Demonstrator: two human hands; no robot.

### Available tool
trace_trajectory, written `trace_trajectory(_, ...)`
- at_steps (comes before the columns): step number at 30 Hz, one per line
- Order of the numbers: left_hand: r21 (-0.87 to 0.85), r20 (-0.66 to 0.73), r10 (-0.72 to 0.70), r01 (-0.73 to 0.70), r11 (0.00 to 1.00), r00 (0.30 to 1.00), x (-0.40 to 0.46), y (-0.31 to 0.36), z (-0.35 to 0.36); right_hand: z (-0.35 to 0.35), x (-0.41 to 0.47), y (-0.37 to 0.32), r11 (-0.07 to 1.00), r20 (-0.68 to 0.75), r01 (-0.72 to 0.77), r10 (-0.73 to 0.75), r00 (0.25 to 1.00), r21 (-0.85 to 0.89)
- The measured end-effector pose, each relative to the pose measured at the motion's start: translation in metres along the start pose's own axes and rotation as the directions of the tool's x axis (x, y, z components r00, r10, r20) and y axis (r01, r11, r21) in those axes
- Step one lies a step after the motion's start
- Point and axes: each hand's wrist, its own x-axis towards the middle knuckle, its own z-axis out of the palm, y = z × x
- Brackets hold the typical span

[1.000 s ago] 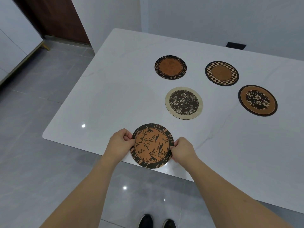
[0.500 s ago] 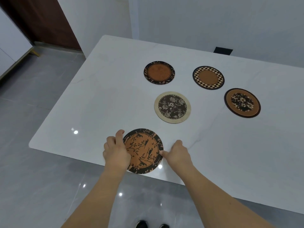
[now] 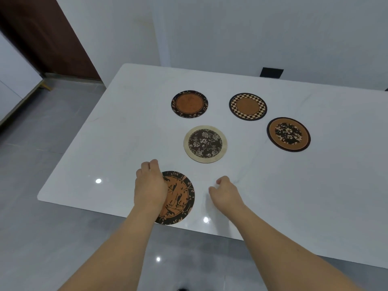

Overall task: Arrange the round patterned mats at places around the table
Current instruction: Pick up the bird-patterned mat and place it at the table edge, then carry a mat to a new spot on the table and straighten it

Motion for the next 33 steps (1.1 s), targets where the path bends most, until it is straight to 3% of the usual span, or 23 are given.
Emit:
trace_trajectory(7, -0.184, 0.119, -0.043, 0.065, 0.981, 0.992, 0.049, 0.044, -0.006, -0.044, 0.049, -0.005, 0.967, -0.101, -0.133, 0.158, 0.982, 0.217)
trace_trajectory(14, -0.305, 0.209, -0.153, 0.213, 0.928, 0.966, 0.119, 0.063, 0.040, -0.048, 0.126, -0.018, 0.894, -0.133, -0.109, 0.183, 0.974, 0.434)
trace_trajectory(21, -0.251, 0.194, -0.195, 0.240, 0.938, 0.962, 0.139, 0.069, 0.055, -0.056, 0.145, -0.026, 0.925, -0.221, -0.127, 0.216, 0.951, 0.358)
trace_trajectory(29, -0.208, 0.262, -0.292, 0.349, 0.914, 0.920, 0.152, 0.082, 0.070, -0.047, 0.157, -0.024, 0.945, -0.211, -0.125, 0.194, 0.958, 0.303)
trace_trajectory(33, -0.304, 0.335, -0.337, 0.440, 0.845, 0.880, 0.155, 0.077, 0.064, -0.051, 0.159, -0.024, 0.922, -0.164, -0.172, 0.241, 0.957, 0.347)
